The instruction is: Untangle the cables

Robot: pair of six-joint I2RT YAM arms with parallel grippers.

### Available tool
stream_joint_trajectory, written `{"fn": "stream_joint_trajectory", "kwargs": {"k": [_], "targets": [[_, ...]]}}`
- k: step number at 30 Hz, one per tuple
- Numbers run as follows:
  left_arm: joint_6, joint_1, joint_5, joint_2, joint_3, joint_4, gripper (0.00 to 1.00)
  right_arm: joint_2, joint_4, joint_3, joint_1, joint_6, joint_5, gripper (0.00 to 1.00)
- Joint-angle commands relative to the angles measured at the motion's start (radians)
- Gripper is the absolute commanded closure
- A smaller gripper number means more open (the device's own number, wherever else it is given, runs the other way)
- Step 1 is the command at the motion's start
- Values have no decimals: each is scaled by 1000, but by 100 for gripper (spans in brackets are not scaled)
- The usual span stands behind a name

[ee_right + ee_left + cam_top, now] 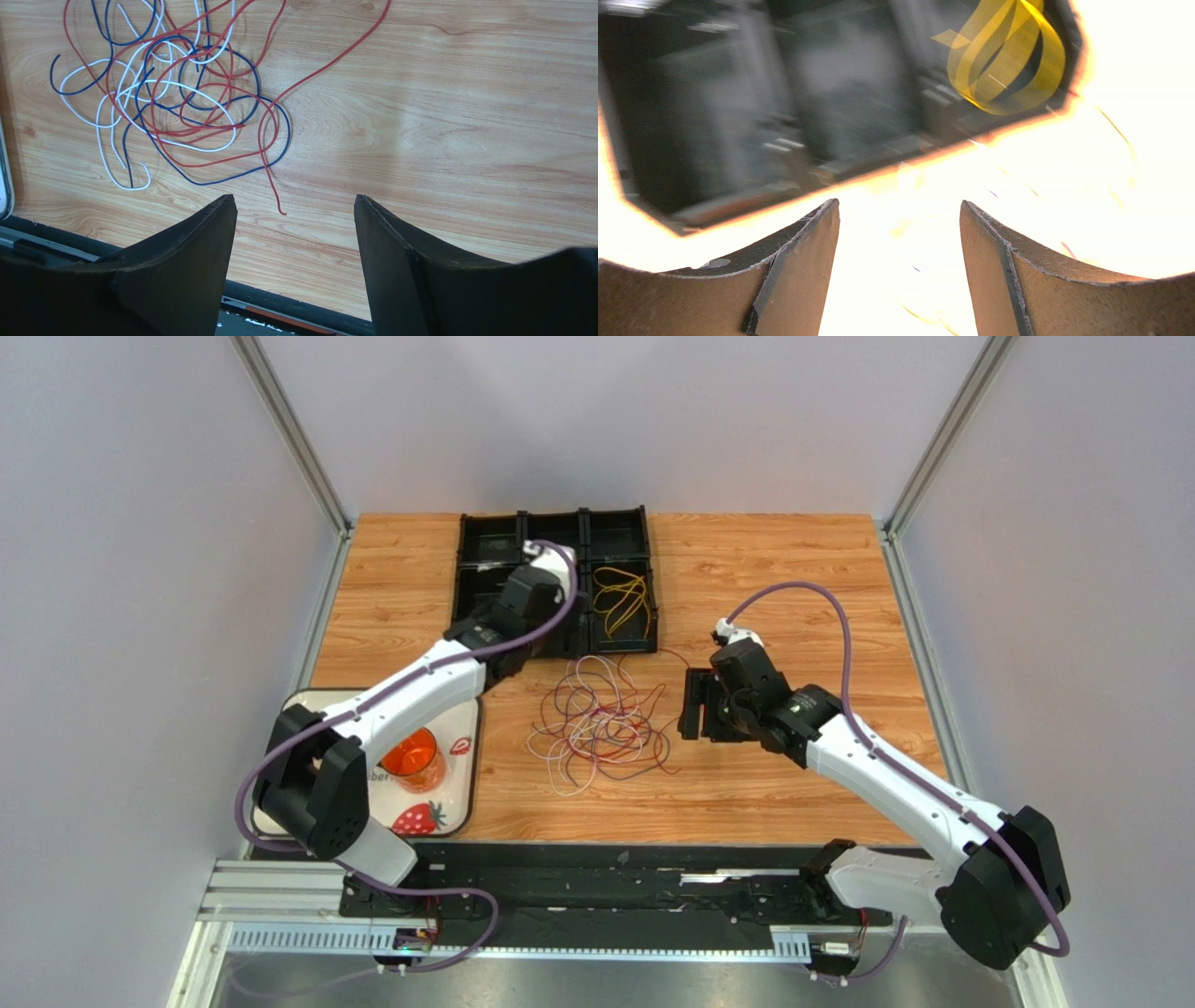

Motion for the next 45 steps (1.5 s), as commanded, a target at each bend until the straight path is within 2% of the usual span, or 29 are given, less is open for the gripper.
{"fn": "stream_joint_trajectory", "kwargs": {"k": [1,5,14,18,30,32,45], "targets": [[-17,-98,5,-34,-46,-14,30,13,48,2,-1,24,20,34],[-35,-141,-25,-5,-63,1,31,19,51,-12,-1,35,-3,34],[-60,-139,-56,149,-31,39,34,-28,38,-52,1,38,-7,34],[-71,-130,-70,234,6,27,35,-41,39,-67,1,44,-24,34],[-63,-67,-53,334,64,59,37,-19,56,-72,-1,43,-49,34],[-65,-63,-35,350,64,75,42,-15,64,-75,1,43,-52,34],[-108,-56,-52,402,46,141,54,25,82,-80,1,39,-67,35]]}}
